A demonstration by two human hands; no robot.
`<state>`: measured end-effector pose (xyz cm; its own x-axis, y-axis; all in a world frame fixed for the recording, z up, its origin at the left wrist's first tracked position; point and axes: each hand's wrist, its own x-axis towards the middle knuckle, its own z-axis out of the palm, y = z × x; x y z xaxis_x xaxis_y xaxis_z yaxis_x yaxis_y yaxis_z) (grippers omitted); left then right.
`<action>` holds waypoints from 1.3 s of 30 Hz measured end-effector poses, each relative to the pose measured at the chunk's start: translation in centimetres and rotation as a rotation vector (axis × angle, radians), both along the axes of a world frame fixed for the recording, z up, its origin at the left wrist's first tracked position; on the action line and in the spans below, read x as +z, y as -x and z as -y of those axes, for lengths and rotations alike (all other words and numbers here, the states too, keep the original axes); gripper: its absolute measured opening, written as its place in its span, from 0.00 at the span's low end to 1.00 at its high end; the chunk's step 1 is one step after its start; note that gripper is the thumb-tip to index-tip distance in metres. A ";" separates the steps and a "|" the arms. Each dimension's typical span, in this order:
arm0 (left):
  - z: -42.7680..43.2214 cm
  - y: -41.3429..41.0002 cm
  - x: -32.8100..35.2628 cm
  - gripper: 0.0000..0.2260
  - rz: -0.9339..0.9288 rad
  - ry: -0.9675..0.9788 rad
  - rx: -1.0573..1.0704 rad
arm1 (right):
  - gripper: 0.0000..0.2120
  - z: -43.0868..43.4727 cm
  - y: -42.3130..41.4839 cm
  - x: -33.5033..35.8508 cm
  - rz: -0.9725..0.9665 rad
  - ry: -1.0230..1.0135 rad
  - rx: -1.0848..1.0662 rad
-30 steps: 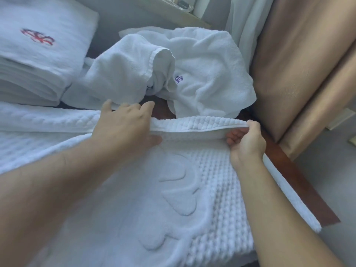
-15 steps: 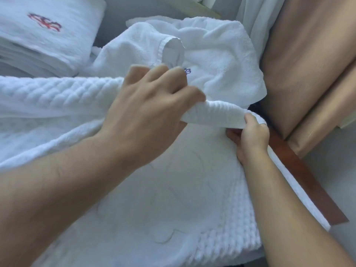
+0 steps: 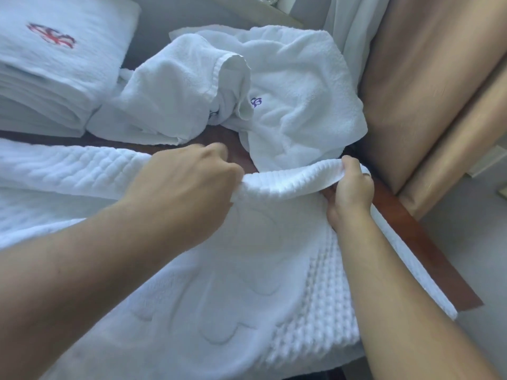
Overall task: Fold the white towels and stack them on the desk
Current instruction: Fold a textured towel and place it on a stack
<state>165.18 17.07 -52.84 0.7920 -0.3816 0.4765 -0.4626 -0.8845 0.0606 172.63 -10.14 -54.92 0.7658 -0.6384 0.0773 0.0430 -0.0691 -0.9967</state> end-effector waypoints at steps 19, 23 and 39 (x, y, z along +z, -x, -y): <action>1.9 -0.8 -2.9 0.13 -0.039 -0.075 -0.123 | 0.07 1.7 0.7 3.7 -0.178 0.237 0.144; 1.9 -0.7 -3.4 0.13 0.010 -0.098 -0.144 | 0.08 4.0 7.5 1.8 -0.018 0.500 -0.216; 3.0 4.3 -3.2 0.08 0.068 -0.098 -0.269 | 0.27 6.7 8.2 -0.7 -0.127 0.248 -0.356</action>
